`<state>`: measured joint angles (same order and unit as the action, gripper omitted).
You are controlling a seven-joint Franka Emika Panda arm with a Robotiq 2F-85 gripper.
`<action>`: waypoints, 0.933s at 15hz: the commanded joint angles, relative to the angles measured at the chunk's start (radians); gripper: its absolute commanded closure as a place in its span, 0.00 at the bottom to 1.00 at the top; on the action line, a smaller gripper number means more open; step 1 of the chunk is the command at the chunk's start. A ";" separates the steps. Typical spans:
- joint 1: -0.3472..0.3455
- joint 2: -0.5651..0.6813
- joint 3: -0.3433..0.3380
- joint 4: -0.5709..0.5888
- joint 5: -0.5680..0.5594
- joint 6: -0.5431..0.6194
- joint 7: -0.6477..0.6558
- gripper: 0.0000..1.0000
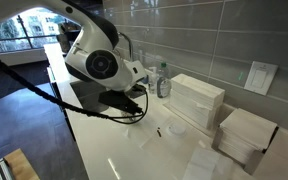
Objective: Put the stirrer in the coffee cup
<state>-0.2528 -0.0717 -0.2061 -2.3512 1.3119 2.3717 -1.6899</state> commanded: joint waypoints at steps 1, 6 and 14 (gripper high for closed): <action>-0.002 -0.062 -0.013 -0.005 -0.150 -0.012 0.148 0.00; -0.008 -0.137 -0.010 -0.014 -0.429 0.007 0.381 0.00; -0.007 -0.201 -0.017 -0.015 -0.917 -0.025 0.777 0.00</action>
<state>-0.2620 -0.2427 -0.2124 -2.3446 0.5526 2.3712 -1.0515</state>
